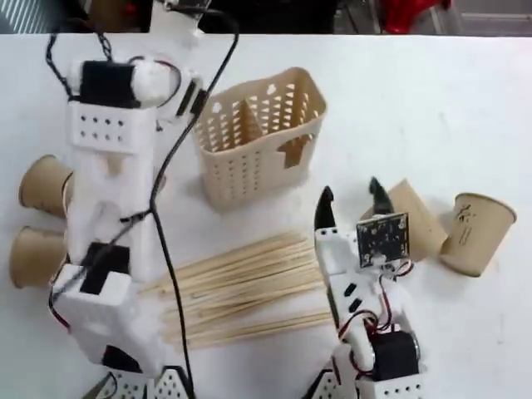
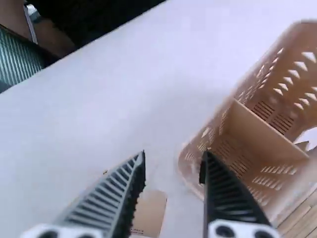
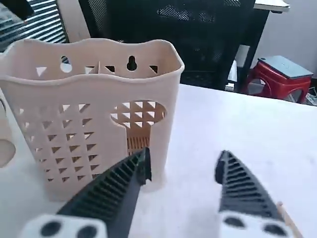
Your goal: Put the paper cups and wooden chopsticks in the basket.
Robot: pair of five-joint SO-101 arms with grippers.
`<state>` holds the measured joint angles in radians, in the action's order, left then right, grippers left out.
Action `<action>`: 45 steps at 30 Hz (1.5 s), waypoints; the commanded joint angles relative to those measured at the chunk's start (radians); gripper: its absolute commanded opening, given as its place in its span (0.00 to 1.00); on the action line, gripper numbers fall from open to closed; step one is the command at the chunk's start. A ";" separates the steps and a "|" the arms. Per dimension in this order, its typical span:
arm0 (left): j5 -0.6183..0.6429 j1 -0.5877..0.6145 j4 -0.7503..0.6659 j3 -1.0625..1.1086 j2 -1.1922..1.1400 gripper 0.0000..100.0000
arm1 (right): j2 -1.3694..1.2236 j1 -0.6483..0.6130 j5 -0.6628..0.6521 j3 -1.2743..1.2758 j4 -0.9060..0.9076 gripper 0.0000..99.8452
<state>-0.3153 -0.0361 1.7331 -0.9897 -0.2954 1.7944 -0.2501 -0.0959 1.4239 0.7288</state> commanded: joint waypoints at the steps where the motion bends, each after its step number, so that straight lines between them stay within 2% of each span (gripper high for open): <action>1: 0.011 -0.002 0.058 -0.186 0.027 0.19 | 0.010 0.030 -0.011 -0.057 0.002 0.01; 4: 0.035 0.022 0.058 -0.261 0.088 0.19 | 0.010 0.093 -0.011 -0.057 0.002 0.04; 7: 0.077 0.025 0.058 -0.262 0.216 0.19 | 0.010 0.171 -0.011 -0.057 0.004 0.02; 11: 0.078 -0.002 0.058 -0.226 0.433 0.19 | 0.010 0.203 -0.011 -0.031 0.035 0.02; 23: 0.072 0.002 0.051 0.235 1.027 0.19 | 0.010 0.206 -0.011 0.166 0.081 0.02; 29: 0.072 0.002 -0.014 0.483 1.287 0.19 | 0.008 0.208 -0.011 0.265 0.054 0.02; 35: 0.043 0.002 -0.190 0.856 1.685 0.19 | 0.008 0.243 -0.011 0.265 0.073 0.02; 40: -0.086 0.002 -0.497 1.347 2.123 0.19 | 0.008 0.245 -0.011 0.265 0.306 0.02; 43: -0.112 -0.007 -0.537 1.409 2.118 0.19 | 0.008 0.246 -0.011 0.265 0.539 0.02; 45: -0.101 -0.019 -0.580 1.387 2.114 0.19 | 0.008 0.245 -0.009 0.265 0.536 0.02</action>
<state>-0.4104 -0.0315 1.2313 0.3759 1.8067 1.7960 -0.0123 -0.0990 1.6817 1.1968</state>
